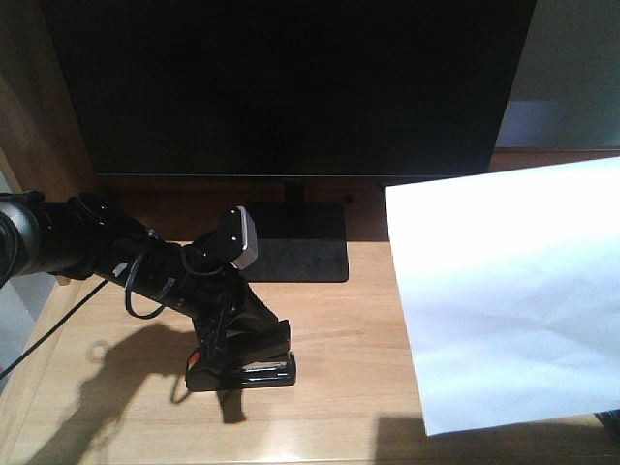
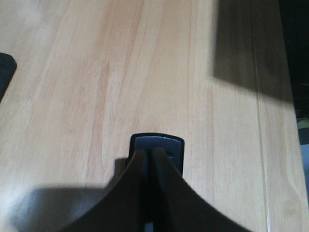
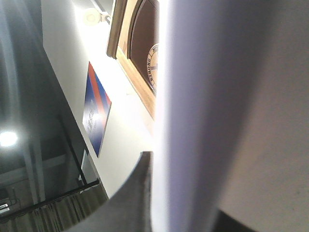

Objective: Grab stapler and paper to desk for stapling
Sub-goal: 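Set the stapler down on the desk near the monitor base, then lower the white paper with the right gripper toward the desk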

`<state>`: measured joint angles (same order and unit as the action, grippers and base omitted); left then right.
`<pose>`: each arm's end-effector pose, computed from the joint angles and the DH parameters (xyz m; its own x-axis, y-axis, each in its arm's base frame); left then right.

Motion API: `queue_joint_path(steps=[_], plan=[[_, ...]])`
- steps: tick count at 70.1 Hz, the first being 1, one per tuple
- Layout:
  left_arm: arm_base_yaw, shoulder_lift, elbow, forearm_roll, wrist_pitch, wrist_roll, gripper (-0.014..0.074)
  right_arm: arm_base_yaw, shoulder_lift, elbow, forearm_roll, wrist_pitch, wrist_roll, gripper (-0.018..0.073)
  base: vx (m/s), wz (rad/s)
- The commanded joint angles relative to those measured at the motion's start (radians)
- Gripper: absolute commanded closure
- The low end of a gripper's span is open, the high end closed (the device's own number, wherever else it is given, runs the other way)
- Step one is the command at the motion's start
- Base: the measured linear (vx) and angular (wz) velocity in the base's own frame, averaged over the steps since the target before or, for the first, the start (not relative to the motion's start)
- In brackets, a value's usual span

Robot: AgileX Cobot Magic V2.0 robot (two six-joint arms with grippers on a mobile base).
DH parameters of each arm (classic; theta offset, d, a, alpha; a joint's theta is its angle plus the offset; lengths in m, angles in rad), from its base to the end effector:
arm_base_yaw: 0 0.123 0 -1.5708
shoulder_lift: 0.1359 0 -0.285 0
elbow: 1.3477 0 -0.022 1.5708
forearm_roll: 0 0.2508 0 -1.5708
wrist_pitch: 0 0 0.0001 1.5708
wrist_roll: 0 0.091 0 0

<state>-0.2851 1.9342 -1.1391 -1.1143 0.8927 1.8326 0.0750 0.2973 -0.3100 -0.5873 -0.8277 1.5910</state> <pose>0.3317 -0.1636 0.1660 -0.1887 0.6509 -0.7354 0.9809 0.1604 -0.1097 0.0416 0.0403 0.3511 -0.0237 0.8404 -0.5414 -0.8144 0.2978 0.4980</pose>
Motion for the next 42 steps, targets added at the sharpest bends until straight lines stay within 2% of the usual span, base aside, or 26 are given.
queue_joint_path(steps=[1, 42], plan=[[-0.005, -0.031, -0.023, -0.046, 0.036, -0.007, 0.0603, -0.005, 0.009, -0.03, 0.021, -0.031, -0.008, 0.0565, 0.0, 0.0], [-0.003, -0.029, -0.023, -0.056, 0.065, -0.007, 0.0603, -0.005, 0.009, -0.03, 0.021, -0.031, -0.008, 0.0565, 0.0, 0.0]])
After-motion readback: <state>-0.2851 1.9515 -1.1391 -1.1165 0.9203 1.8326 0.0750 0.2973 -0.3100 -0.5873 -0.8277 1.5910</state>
